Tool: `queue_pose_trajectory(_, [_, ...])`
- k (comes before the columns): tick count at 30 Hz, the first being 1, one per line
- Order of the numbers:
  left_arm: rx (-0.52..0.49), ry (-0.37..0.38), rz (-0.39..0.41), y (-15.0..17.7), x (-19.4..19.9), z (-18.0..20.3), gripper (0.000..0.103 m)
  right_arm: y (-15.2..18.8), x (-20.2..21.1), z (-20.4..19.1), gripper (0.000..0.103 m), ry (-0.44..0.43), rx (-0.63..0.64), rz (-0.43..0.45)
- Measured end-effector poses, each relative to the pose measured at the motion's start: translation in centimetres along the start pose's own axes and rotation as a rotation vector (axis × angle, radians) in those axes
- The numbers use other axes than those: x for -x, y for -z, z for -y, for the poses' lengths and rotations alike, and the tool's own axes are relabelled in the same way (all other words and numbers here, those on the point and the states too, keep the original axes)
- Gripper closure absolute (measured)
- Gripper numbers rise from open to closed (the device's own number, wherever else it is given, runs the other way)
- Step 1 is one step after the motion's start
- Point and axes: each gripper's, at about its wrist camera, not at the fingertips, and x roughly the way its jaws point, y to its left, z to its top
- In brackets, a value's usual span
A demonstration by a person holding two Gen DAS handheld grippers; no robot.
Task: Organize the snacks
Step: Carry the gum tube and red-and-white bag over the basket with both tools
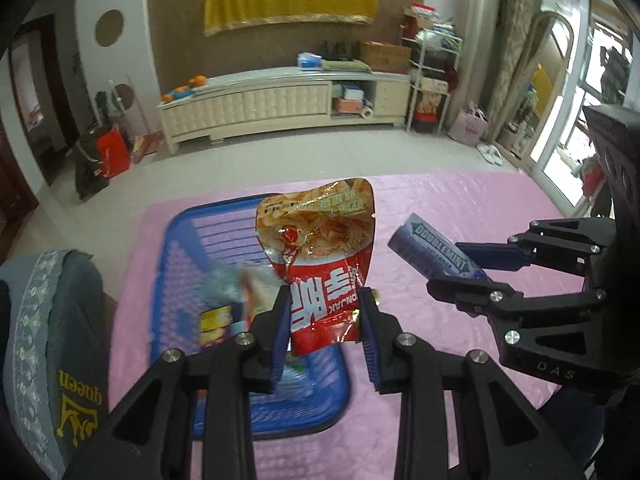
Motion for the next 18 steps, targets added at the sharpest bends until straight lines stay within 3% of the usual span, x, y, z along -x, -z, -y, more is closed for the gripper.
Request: queue_pose_trajectory(18, [0.114, -0.058, -0.025, 4.9, 1.5, -7.9, 0.073, -1.9, -6.4, -10.1, 0.068, -0.057, 0.182, -0.121])
